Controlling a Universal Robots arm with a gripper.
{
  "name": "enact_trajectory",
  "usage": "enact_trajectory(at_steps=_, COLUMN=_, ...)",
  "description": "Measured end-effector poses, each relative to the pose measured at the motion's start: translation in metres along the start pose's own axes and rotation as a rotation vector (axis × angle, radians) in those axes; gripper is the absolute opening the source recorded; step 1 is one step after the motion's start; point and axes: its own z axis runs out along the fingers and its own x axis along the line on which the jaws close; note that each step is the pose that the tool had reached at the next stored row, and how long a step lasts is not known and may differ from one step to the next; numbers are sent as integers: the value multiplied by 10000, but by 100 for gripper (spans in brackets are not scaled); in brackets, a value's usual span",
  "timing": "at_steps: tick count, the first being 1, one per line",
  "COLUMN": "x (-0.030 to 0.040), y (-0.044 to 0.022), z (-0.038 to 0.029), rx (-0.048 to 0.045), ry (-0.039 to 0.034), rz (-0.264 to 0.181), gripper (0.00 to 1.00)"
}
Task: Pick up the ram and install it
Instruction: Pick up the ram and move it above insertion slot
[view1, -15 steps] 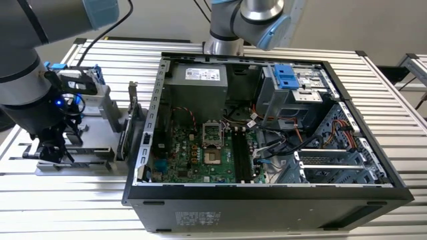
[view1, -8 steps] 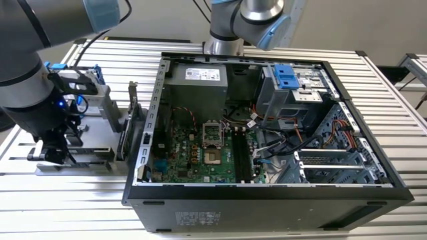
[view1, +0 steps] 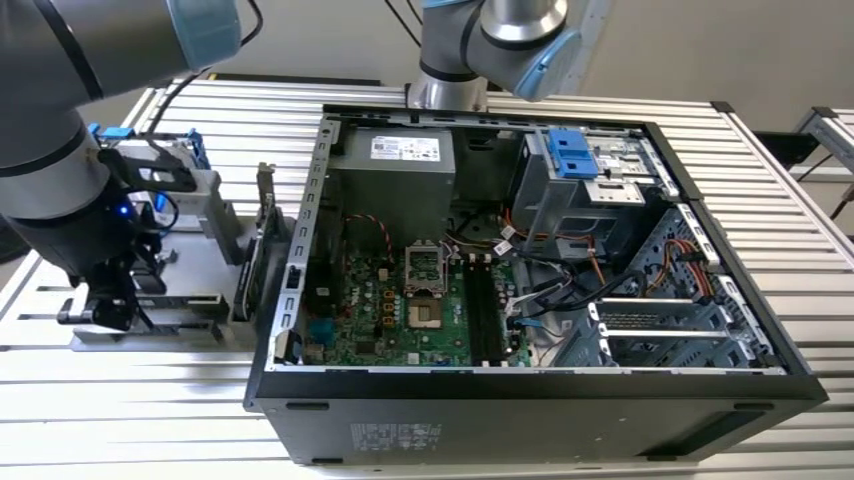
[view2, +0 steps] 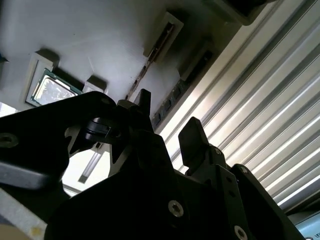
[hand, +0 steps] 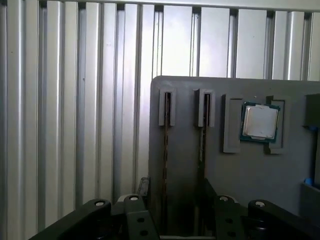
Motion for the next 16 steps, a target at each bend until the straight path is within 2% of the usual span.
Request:
enact_trajectory(at_steps=8, x=2, y=0, z=32, rx=0, ry=11, rz=-9, gripper=100)
enact_trajectory(at_steps=16, x=44, y=0, z=91, rx=0, ry=11, rz=-9, gripper=100)
